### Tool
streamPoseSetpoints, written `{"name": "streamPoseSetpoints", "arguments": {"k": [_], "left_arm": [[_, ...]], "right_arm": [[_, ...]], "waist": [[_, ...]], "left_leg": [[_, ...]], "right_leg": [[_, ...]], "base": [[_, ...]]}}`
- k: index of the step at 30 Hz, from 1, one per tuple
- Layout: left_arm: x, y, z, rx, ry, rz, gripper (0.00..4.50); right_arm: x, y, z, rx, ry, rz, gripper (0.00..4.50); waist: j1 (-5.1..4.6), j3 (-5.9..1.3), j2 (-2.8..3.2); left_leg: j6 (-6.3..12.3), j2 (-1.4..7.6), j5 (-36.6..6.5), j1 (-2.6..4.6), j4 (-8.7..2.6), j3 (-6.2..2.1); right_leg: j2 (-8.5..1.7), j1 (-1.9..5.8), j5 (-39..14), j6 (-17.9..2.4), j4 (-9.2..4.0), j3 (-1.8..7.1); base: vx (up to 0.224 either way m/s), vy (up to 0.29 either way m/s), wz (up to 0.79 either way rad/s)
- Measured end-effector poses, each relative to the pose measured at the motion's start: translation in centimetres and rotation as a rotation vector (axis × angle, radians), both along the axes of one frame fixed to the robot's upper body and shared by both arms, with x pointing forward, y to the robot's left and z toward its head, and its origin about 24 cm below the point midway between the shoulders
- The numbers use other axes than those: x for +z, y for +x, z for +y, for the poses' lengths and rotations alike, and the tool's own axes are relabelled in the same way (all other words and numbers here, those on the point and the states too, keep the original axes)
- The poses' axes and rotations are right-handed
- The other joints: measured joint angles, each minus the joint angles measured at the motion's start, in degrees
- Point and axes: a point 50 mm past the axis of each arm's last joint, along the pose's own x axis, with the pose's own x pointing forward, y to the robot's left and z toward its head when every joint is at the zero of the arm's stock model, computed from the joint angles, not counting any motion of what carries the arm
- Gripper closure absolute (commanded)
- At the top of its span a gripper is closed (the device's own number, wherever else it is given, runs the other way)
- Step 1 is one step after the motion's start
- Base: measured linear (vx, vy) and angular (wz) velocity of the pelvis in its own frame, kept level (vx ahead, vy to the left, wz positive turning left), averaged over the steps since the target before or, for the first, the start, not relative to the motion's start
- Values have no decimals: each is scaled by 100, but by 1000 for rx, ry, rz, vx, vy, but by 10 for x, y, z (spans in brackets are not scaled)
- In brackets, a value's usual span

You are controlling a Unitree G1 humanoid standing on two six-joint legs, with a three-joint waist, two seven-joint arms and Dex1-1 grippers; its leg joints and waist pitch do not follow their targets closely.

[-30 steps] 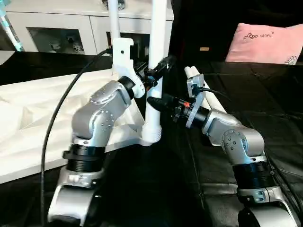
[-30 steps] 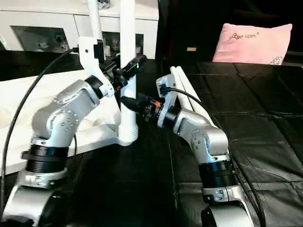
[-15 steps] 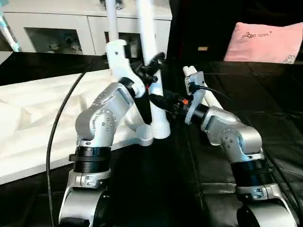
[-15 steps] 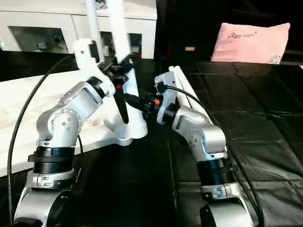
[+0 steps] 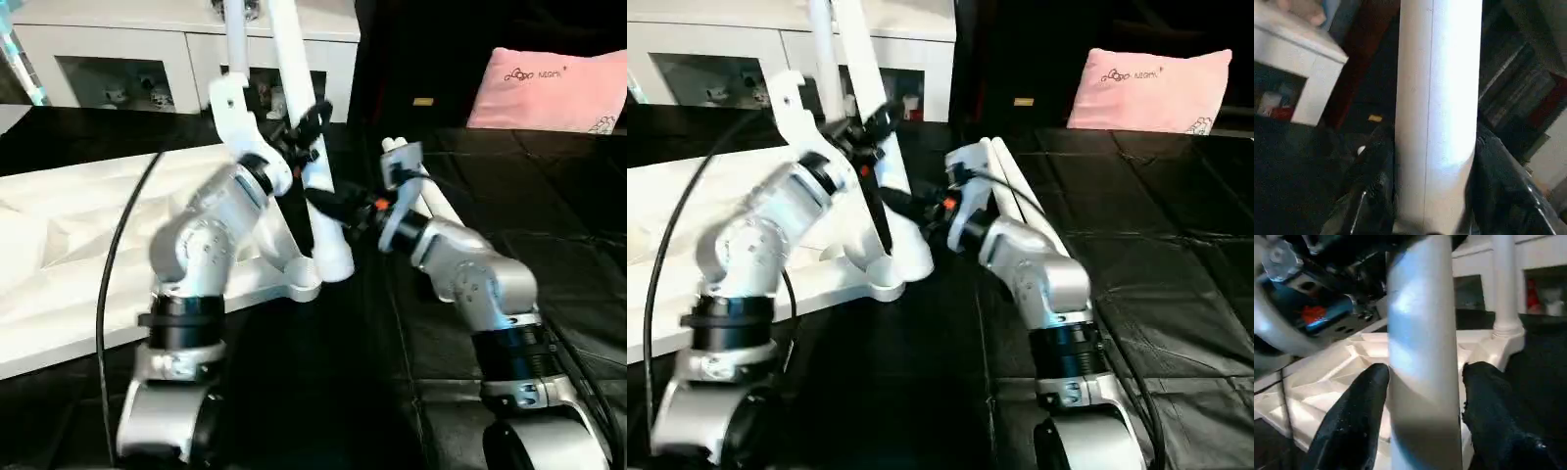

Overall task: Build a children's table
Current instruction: Pick table leg

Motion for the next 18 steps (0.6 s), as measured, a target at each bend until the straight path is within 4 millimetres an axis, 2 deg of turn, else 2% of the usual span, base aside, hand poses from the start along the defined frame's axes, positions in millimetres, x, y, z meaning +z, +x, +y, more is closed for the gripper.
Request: {"name": "streamPoseSetpoints", "arguments": {"k": [1, 6, 8, 13, 18], "left_arm": [[3, 0, 3, -15, 14, -14, 274], [15, -2, 7, -126, 63, -72, 275], [16, -3, 7, -181, 61, -80, 275], [19, -10, 8, -342, 68, -89, 275], [31, -22, -2, -507, 64, -150, 275]], "right_arm": [[4, -2, -2, 26, 4, -16, 138], [6, -6, -9, 90, -40, -19, 106], [6, -7, -11, 119, -47, -6, 79], [7, -12, -22, 221, -58, 0, 73], [3, -16, -21, 301, -68, 19, 73]], "waist": [[1, 0, 0], [12, 1, -1], [13, 1, -2], [12, 2, -3], [13, 2, -4]], "left_leg": [[0, 0, 0, 0, 0, 0], [6, -1, 4, 0, 1, 1], [6, -1, 5, 1, 2, 1], [7, -1, 6, 3, 3, 2], [8, -1, 7, 3, 5, 3]], "right_leg": [[0, 0, 0, 0, 0, -1], [-2, 2, 1, 0, 2, -1], [-3, 2, 2, -2, 4, -1], [-3, 1, 3, -2, 10, -1], [-3, 1, 3, -2, 13, -1]], "base": [[0, 0, 0], [0, 0, 0], [0, 0, 0], [0, 0, 0], [0, 0, 0]]}}
